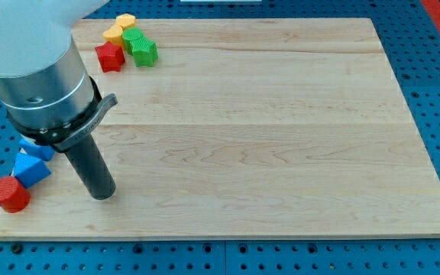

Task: Slide the yellow hexagon towards the center right of the board

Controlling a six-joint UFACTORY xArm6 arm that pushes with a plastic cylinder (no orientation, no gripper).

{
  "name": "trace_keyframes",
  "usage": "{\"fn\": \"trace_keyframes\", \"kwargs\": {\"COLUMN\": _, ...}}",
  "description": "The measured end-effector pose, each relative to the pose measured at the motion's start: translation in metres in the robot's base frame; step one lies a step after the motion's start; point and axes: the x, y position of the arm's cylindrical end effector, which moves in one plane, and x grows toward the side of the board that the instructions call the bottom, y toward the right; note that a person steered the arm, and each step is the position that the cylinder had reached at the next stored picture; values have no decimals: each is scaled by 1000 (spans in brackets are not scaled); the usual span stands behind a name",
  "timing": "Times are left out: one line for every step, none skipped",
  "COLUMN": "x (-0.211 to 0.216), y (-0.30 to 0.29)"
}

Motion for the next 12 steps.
{"fn": "trace_keyframes", "kwargs": {"x": -41, "y": -20}}
{"fn": "trace_keyframes", "kwargs": {"x": -106, "y": -70}}
{"fn": "trace_keyframes", "kwargs": {"x": -166, "y": -126}}
{"fn": "trace_keyframes", "kwargs": {"x": -248, "y": -132}}
{"fn": "trace_keyframes", "kwargs": {"x": -316, "y": -140}}
{"fn": "trace_keyframes", "kwargs": {"x": -365, "y": -123}}
{"fn": "trace_keyframes", "kwargs": {"x": -366, "y": -52}}
{"fn": "trace_keyframes", "kwargs": {"x": -339, "y": 1}}
{"fn": "trace_keyframes", "kwargs": {"x": -311, "y": 61}}
{"fn": "trace_keyframes", "kwargs": {"x": -317, "y": 53}}
{"fn": "trace_keyframes", "kwargs": {"x": -326, "y": 39}}
{"fn": "trace_keyframes", "kwargs": {"x": -338, "y": 66}}
